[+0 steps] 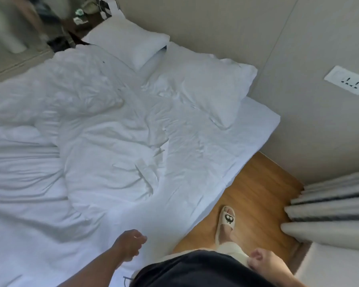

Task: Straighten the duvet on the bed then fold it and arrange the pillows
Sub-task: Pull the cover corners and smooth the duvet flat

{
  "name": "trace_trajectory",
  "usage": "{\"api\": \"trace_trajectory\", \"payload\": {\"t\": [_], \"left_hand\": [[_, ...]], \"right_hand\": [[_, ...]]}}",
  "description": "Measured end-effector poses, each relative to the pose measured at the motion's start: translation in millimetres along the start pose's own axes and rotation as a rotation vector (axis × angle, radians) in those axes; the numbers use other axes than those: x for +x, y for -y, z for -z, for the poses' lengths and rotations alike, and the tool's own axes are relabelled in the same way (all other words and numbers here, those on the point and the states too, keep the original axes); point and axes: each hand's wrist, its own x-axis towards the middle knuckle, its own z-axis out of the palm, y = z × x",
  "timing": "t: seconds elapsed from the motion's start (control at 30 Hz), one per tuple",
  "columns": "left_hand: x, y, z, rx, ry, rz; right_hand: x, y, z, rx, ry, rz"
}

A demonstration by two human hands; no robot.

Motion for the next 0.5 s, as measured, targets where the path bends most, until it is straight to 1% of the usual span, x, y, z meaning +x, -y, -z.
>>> {"api": "trace_trajectory", "payload": {"t": [0.07,0.13,0.17,0.23,0.3,0.37,0.4,0.5], "left_hand": [[2.9,-14.3,-11.4,-0.123,0.005,0.093],[-0.7,-34.6,-27.1,-0.151,0.027,0.127],[-5.0,-48.5,-35.2,-0.167,0.008,0.132],[-4.5,-71.1,-50.6,-0.221,-0.031,0.156],[5.3,-80.2,-63.1,-0.194,-0.102,0.143],[11.6,-90.3,-65.6,-0.251,-0.122,0.134],[9.9,-103.0,-61.5,-0.253,-0.138,0.153],[21.4,-124.6,-39.8,-0.102,-0.194,0.117]], "right_hand": [[28.7,9.0,41.3,-0.096,0.048,0.053],[56.1,18.6,83.9,-0.179,0.089,0.111],[69.1,25.5,104.2,-0.244,0.107,0.146],[93.5,49.0,143.9,-0.329,0.078,0.222],[111.1,93.4,178.8,-0.402,0.086,0.256],[119.9,150.0,205.9,-0.485,0.088,0.322],[126.7,176.6,214.0,-0.485,0.085,0.353],[149.3,244.0,220.0,-0.5,0.077,0.422]]}}
